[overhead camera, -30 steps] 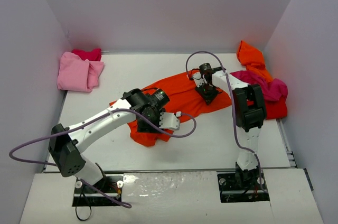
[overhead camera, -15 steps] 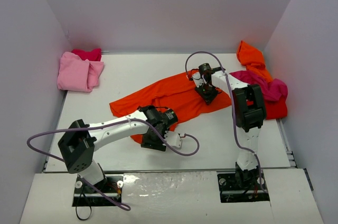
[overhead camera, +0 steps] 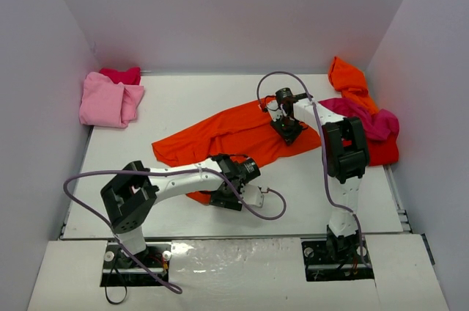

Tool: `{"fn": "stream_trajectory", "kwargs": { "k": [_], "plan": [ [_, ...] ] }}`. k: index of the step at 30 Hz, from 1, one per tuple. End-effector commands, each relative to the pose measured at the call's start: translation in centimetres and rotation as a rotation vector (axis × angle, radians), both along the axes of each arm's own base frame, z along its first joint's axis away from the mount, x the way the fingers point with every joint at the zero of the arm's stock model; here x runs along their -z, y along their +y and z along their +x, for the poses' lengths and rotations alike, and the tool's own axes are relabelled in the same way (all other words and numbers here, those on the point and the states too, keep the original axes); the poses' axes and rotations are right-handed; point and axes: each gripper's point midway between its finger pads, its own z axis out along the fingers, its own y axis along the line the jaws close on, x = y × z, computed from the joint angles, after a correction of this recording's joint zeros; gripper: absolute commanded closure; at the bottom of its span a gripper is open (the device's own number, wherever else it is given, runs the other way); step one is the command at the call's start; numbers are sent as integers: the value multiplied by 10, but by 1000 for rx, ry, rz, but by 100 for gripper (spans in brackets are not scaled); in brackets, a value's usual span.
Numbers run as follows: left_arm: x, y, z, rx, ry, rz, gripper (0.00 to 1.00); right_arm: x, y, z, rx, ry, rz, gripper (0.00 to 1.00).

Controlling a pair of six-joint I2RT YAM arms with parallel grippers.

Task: Fold and stack the t-shirts
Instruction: Grap the side of the flattened tshirt closest away from the robot with both arms

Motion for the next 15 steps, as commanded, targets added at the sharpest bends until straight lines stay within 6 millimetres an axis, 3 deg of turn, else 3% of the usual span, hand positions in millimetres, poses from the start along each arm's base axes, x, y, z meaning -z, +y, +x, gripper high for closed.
{"fn": "stream_trajectory", "kwargs": {
  "k": [1,7,15],
  "plan": [
    [-1,-21,16,-8,-65,-47,45,15,-1,-18,-18,63,-15,82],
    [14,-11,11,-2,-37,9,46,15,-1,-19,-22,62,-16,82],
    [14,5,2,-1,-7,60,46,14,-1,-19,-22,57,-13,81]
  ]
}}
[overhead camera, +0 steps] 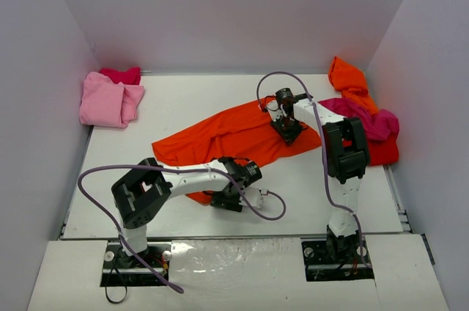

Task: Fold and stack the t-shirts
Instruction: Grap the side of the flattened tshirt closest away from the robot with both arms

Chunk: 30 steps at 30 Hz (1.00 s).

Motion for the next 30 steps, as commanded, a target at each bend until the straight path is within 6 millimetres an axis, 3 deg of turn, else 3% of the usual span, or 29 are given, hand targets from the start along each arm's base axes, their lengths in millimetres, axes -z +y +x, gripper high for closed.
{"fn": "stream_trajectory", "kwargs": {
  "k": [1,3,5,6,12,19,26,30],
  "plan": [
    [-15,8,-3,4,-14,8,47,14,-1,-20,-13,64,-13,81],
    [-22,14,-5,13,-20,18,61,14,-1,-19,-11,62,-15,81],
    [-27,20,-8,21,-10,26,95,16,-3,-20,-5,67,-26,87],
    [-32,24,-9,26,-10,30,100,18,-4,-20,-1,68,-38,90],
    [-54,35,-8,20,-32,-5,100,23,-2,-20,-4,78,-49,90],
    [-91,29,14,-26,-64,-112,100,27,-3,-22,-4,89,-65,90],
    [-134,22,23,-28,-66,-210,100,30,-3,-23,-7,96,-76,90],
    [-144,27,46,-58,-98,-250,100,35,-4,-24,-9,109,-85,89]
  ]
}}
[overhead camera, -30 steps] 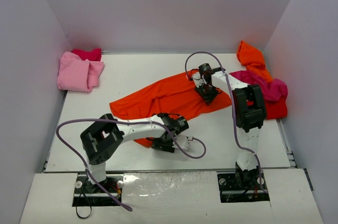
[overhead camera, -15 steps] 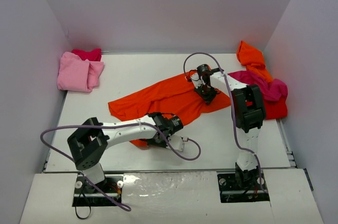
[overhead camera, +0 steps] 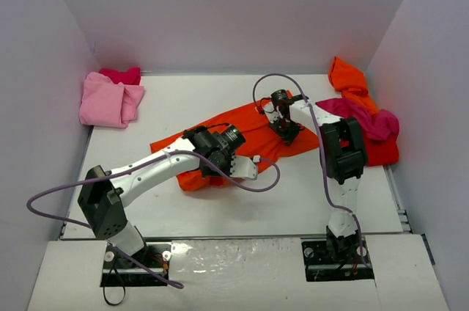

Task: Fold and stack the t-shirts
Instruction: Grap the side of the flattened tshirt closest away from the robot with both arms

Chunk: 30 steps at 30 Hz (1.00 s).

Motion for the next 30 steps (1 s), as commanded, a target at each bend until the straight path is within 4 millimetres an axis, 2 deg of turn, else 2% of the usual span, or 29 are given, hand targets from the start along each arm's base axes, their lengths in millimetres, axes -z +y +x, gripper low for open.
{"fn": "stream_trajectory", "kwargs": {
  "k": [1,2,4,5,7,8,11,15,17,19,22,24,30],
  "plan": [
    [-30,9,20,-14,-39,-74,100,34,-4,-23,4,117,-36,89],
    [-28,13,25,-32,-33,-75,99,34,-8,-22,8,110,-59,89],
    [-20,17,39,-75,-12,-88,85,35,-8,-24,6,115,-59,88],
    [-19,22,43,-96,-9,-90,85,36,-8,-24,6,116,-60,87],
    [-6,27,60,-151,-3,-87,50,36,-9,-24,6,115,-64,87],
    [-2,30,66,-175,0,-86,38,36,-10,-24,6,114,-66,87],
    [2,35,73,-201,-4,-88,34,36,-10,-25,6,115,-68,86],
    [-8,36,74,-203,-49,-121,32,36,-11,-24,5,111,-70,86],
    [-16,32,66,-191,-34,-147,32,36,-11,-25,5,112,-71,85],
    [-28,21,50,-153,-24,-175,32,35,-10,-24,5,109,-68,85],
    [-34,6,27,-69,-52,-162,32,36,-10,-25,3,112,-69,85],
    [-33,-6,12,-7,-64,-132,32,36,-10,-25,2,111,-72,85],
    [-3,-21,-2,58,-7,-52,32,35,-10,-26,2,108,-75,85]
  ]
}}
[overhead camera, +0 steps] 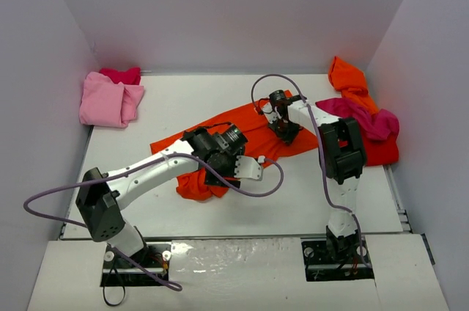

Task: Fold and stack the t-shirts
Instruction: Grap the side of the flattened tshirt closest away from the robot with both arms

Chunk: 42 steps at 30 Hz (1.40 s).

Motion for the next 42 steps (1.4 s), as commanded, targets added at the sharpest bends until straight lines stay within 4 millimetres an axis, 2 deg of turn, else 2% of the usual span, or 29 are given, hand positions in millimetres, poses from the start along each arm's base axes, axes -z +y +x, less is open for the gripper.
{"fn": "stream_trajectory", "kwargs": {
  "k": [1,4,12,20,29,31,32,34,37,42],
  "plan": [
    [16,1,-7,22,22,74,32,35,-8,-27,8,120,-36,85],
    [35,-3,-18,72,27,130,32,36,-8,-28,7,122,-37,85],
    [71,-9,-20,118,-11,232,32,41,-10,-29,3,131,-48,85],
    [82,-21,-15,137,-35,274,32,40,-11,-30,-1,129,-49,84],
    [97,-24,-2,124,-78,331,35,42,-12,-30,-4,129,-52,84],
    [99,-24,2,120,-96,344,44,42,-12,-31,-7,128,-53,84],
    [101,-24,4,118,-103,354,57,42,-12,-31,-7,128,-54,84],
    [100,-25,11,105,-133,365,100,42,-13,-31,-6,128,-56,84],
    [95,-26,13,94,-144,365,100,41,-13,-30,-6,123,-57,84],
    [54,-48,-8,127,-68,252,100,41,-14,-32,-3,125,-59,84]
  ]
}}
